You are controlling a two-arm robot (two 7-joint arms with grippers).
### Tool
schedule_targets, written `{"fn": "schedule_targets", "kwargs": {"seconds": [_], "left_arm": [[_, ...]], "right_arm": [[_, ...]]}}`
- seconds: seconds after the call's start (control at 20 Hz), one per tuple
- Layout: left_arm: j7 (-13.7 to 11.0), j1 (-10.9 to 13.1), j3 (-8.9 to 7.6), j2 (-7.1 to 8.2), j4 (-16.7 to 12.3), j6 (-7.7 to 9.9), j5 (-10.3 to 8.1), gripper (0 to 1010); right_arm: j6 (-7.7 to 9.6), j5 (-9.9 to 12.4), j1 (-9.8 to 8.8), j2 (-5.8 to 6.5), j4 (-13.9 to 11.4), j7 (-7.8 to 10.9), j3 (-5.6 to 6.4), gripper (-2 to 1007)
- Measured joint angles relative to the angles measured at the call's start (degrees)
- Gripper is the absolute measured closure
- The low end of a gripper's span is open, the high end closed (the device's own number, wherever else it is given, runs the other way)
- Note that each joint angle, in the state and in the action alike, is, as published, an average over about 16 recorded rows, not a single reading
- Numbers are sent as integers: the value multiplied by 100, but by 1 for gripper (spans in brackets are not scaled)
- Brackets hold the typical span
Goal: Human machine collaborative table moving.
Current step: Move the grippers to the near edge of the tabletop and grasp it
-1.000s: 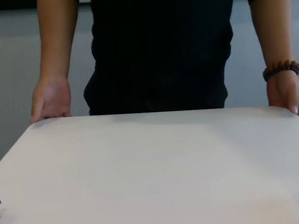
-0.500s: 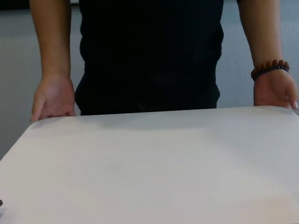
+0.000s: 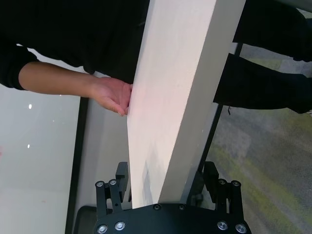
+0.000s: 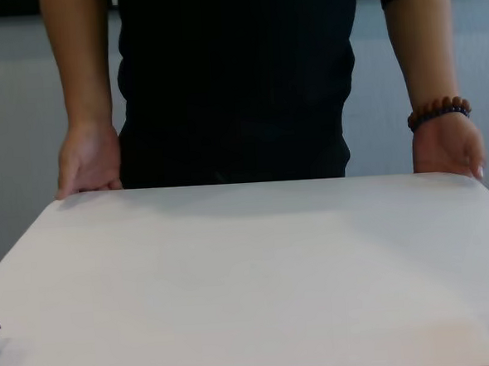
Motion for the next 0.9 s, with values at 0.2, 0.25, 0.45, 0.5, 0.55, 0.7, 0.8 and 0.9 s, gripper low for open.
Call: {"fn": "schedule_targets", "kwargs": {"seconds": [0.2, 0.25, 0.45, 0.5, 0.55, 0.7, 0.8, 0.9], "left_arm": [[4, 4, -6, -2, -6, -10, -13, 13], [4, 4, -3, -1, -6, -4, -9, 13], [6, 1, 7, 1, -5, 18, 6, 13], [6, 0, 10, 2, -5, 23, 10, 13], [6, 0, 12, 2, -5, 27, 13, 13], [6, -2, 17, 3, -4, 38, 21, 13], [6, -3, 20, 4, -3, 44, 25, 13], [7, -4, 22, 5, -3, 49, 29, 13]], "right_arm": [[-21, 33, -6, -6, -3, 2, 12, 2], [-17, 27, -5, -5, -4, -1, 9, 2], [1, 1, 1, 1, -4, -10, -1, 2], [5, -4, 2, 2, -4, -12, -3, 2], [8, -9, 3, 3, -4, -13, -6, 2], [17, -21, 6, 6, -4, -18, -11, 2], [21, -28, 8, 8, -3, -20, -14, 2], [25, -34, 9, 9, -3, -22, -16, 2]]}}
